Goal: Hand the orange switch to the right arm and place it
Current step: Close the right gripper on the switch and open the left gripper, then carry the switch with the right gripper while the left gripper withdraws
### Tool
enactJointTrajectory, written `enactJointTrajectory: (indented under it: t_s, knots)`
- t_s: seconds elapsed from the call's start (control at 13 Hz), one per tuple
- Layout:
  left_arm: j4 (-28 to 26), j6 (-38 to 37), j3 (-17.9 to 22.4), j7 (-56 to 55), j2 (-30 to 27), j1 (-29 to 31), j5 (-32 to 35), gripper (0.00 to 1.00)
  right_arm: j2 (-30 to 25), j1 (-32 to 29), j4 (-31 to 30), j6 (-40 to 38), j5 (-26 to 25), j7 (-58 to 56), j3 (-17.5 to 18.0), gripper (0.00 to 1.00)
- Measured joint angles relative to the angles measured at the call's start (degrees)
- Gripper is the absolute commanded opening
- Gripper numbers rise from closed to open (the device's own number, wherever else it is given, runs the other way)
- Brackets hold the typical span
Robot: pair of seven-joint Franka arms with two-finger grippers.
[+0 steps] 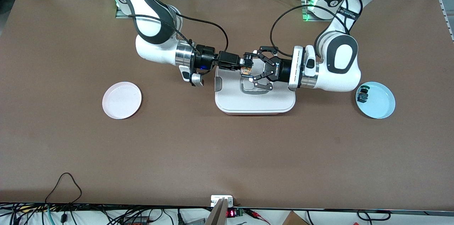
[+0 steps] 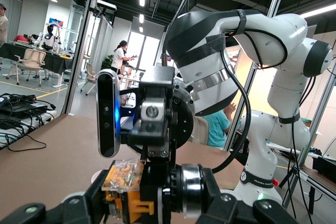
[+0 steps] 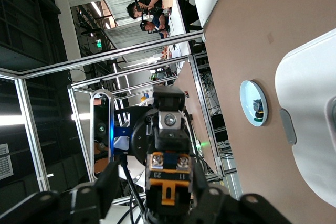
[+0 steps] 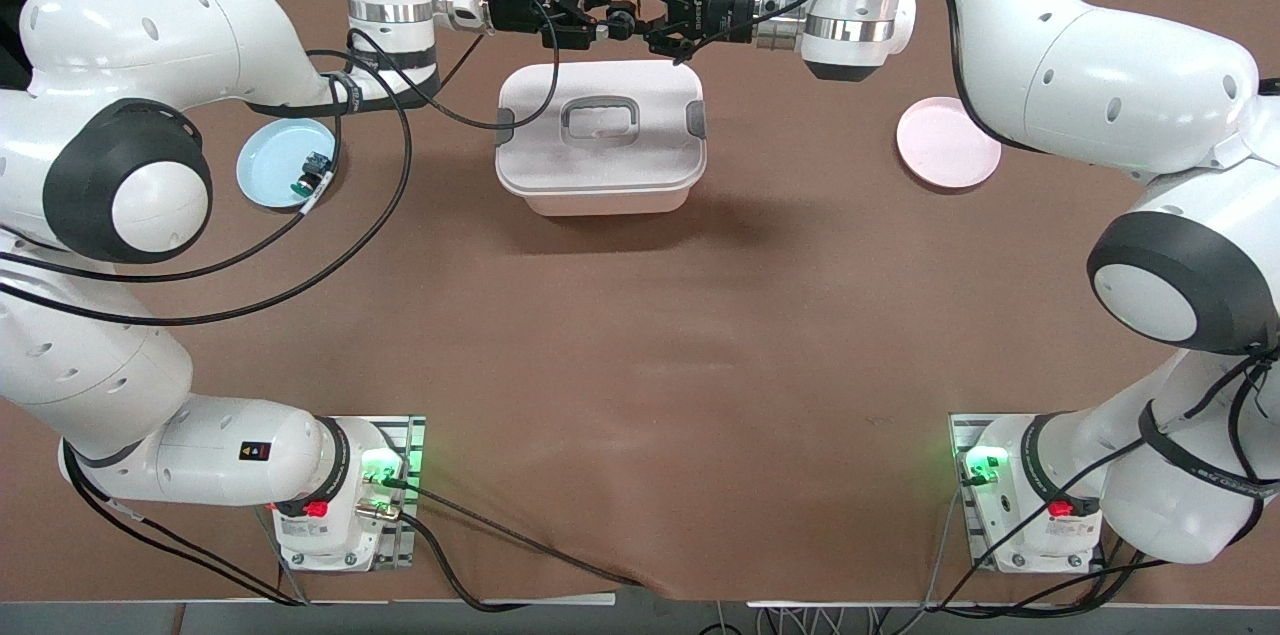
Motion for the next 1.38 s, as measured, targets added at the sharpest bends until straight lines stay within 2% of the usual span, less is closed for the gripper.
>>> enactJointTrajectory:
  t_s: [0.08, 0.54, 0.62, 0.69, 0.77, 0.92, 1.15, 1.38]
  knots:
    - [0.2, 0.0, 0.0, 0.0, 0.0, 0.0, -0.1, 0.0, 0.3, 0.0, 0.0, 0.2, 0.0, -0.4, 0.0, 0.02]
    - [0.3, 0.3, 0.1, 0.1, 0.1, -0.1, -0.1, 0.0, 0.6, 0.0, 0.1, 0.2, 0.1, -0.6, -0.1, 0.0]
    - [0.3, 0.4, 0.1, 0.1, 0.1, -0.1, -0.1, 0.22, 0.7, 0.0, 0.1, 0.2, 0.1, -0.6, -0.1, 0.0]
    - [0.4, 0.4, 0.1, 0.1, 0.1, -0.1, -0.1, 0.82, 0.7, 0.0, 0.1, 0.2, 0.1, -0.6, -0.1, 0.0]
    - [0.5, 0.6, 0.1, 0.1, 0.1, -0.1, -0.1, 1.0, 0.7, 0.0, 0.2, 0.2, 0.1, -0.6, -0.1, 0.0]
    - [0.7, 1.2, 0.1, 0.1, 0.1, -0.2, -0.5, 1.0, 0.7, -0.4, 0.7, 0.2, -0.8, -0.7, -0.7, 0.0]
    - [0.8, 2.0, 0.1, 0.1, 0.1, -0.2, -1.6, 1.0, 0.3, -3.6, 1.7, -2.2, -5.8, 0.8, -1.0, 0.0]
    - [0.8, 1.9, 0.1, 0.1, 0.1, -0.2, -1.6, 1.0, -0.2, -12.1, 1.8, -15.1, -13.5, 2.7, -1.5, 0.0]
